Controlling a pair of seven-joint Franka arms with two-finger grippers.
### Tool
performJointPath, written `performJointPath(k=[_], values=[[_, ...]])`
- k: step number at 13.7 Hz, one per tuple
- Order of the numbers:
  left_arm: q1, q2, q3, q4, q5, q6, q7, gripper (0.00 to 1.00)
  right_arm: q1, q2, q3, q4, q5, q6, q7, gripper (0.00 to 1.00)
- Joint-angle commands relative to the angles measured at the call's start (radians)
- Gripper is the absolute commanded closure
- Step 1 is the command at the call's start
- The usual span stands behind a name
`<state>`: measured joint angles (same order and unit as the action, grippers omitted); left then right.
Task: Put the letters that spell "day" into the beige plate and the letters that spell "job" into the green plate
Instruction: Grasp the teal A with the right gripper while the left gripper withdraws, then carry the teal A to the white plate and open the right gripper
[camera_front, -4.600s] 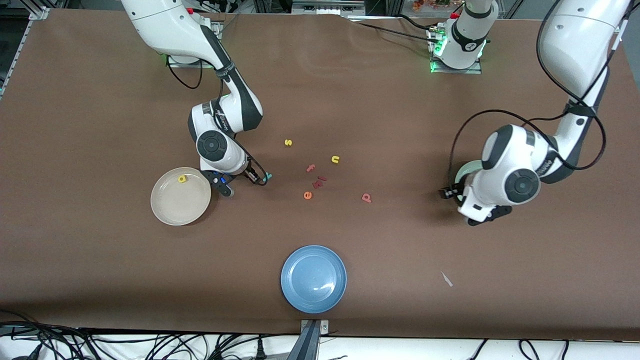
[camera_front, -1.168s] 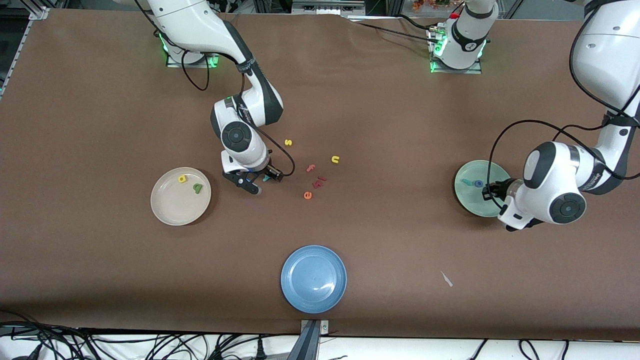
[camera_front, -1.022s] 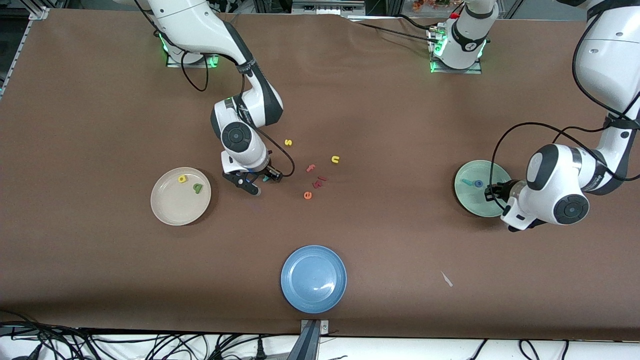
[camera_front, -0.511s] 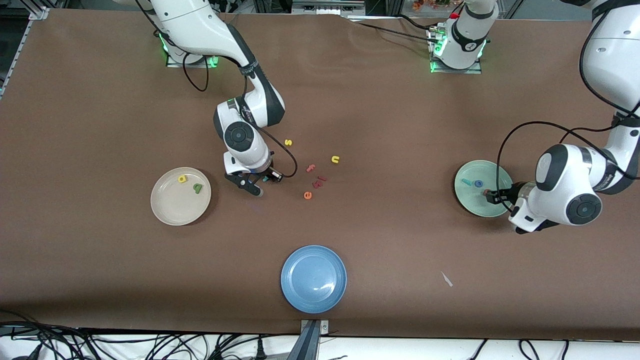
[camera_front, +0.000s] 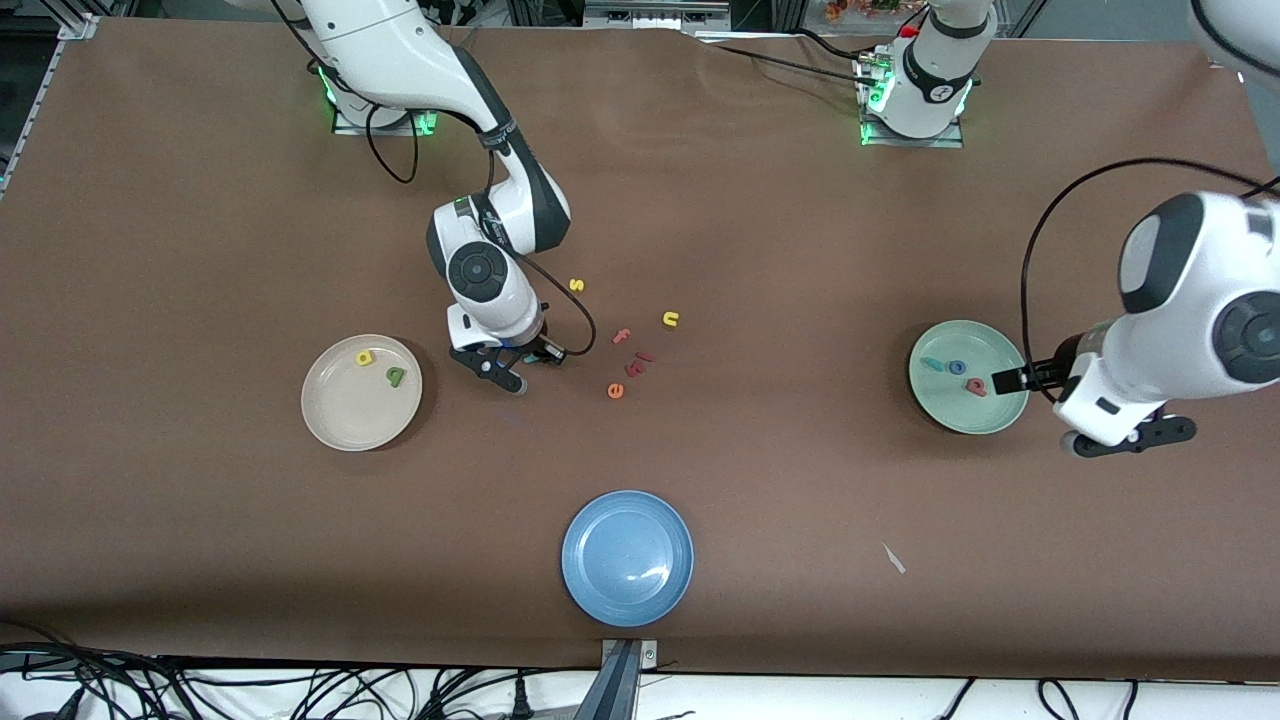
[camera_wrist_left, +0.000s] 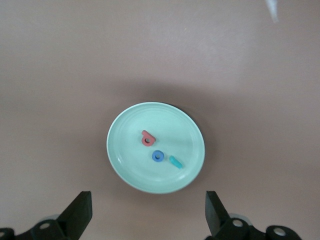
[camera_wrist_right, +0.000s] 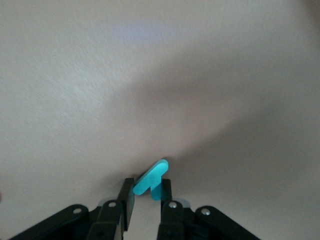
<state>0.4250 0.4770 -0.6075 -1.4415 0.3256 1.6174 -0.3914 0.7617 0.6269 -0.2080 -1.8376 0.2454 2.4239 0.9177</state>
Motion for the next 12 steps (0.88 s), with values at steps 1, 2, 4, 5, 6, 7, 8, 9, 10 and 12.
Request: performJointPath(k=[1,2,4,5,6,7,8,9,10,12], values=[[0.004,0.011,-0.029,0.123,0.016,-0.086,0.125,0.01,0.005,-0.051,-0.071,0.032,-0.008,-0.133,-0.112,0.79],[0.003,0.009,-0.031,0.153,0.015,-0.093,0.146,0.00,0.005,-0.061,-0.111,0.034,-0.006,-0.172,-0.185,0.79],[0.003,0.009,-0.043,0.193,0.015,-0.131,0.160,0.00,0.004,-0.075,-0.192,0.026,-0.001,-0.256,-0.371,0.78],[-0.002,0.011,-0.041,0.205,0.015,-0.137,0.198,0.00,0.002,-0.075,-0.230,0.021,0.003,-0.273,-0.454,0.78],[-0.014,0.011,-0.032,0.205,0.013,-0.137,0.245,0.01,-0.001,-0.075,-0.261,0.015,0.005,-0.273,-0.520,0.78],[-0.053,0.011,-0.006,0.207,0.015,-0.137,0.282,0.01,-0.004,-0.073,-0.287,0.005,0.006,-0.273,-0.581,0.78],[-0.099,0.005,0.061,0.217,0.004,-0.137,0.296,0.01,-0.027,-0.066,-0.298,0.001,0.009,-0.272,-0.644,0.78],[-0.142,-0.011,0.125,0.230,-0.044,-0.137,0.299,0.02,-0.075,-0.059,-0.298,0.001,0.011,-0.266,-0.704,0.78],[-0.181,-0.023,0.199,0.231,-0.124,-0.136,0.302,0.02,-0.129,-0.050,-0.294,0.003,0.021,-0.256,-0.776,0.78],[-0.271,-0.061,0.351,0.231,-0.222,-0.126,0.318,0.02,-0.208,-0.027,-0.281,0.004,0.147,-0.255,-0.935,0.76]])
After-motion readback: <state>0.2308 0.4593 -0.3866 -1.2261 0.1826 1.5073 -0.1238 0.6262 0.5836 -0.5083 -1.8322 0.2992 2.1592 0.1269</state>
